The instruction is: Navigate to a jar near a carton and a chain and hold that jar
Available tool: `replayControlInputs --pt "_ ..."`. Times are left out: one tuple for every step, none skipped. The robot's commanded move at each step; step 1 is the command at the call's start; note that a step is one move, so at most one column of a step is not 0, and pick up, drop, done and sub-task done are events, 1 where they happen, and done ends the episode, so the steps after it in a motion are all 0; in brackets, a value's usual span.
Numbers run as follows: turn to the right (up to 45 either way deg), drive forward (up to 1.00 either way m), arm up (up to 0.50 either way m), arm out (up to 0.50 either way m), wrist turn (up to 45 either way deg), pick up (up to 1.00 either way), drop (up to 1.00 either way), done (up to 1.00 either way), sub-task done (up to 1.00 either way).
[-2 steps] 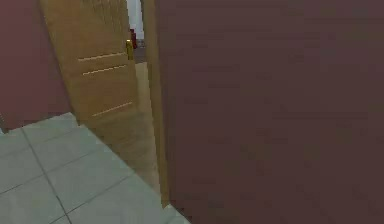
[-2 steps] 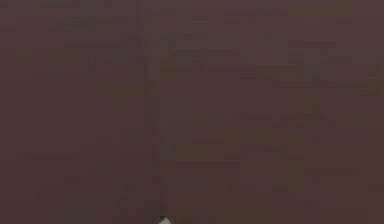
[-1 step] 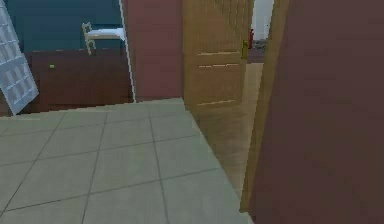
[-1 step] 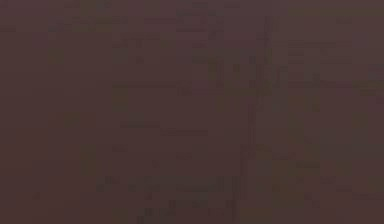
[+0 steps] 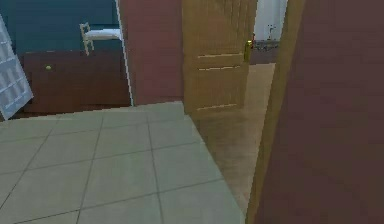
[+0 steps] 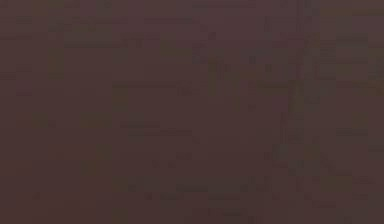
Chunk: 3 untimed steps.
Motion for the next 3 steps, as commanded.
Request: replayControlInputs --pt "-30.0 0.0 0.0 0.0 0.0 0.0 0.0 0.0 0.0" --pt "0.0 1.0 0.0 0.0 0.0 0.0 0.0 0.0 0.0" --pt "0.0 1.0 0.0 0.0 0.0 0.0 0.0 0.0 0.0"
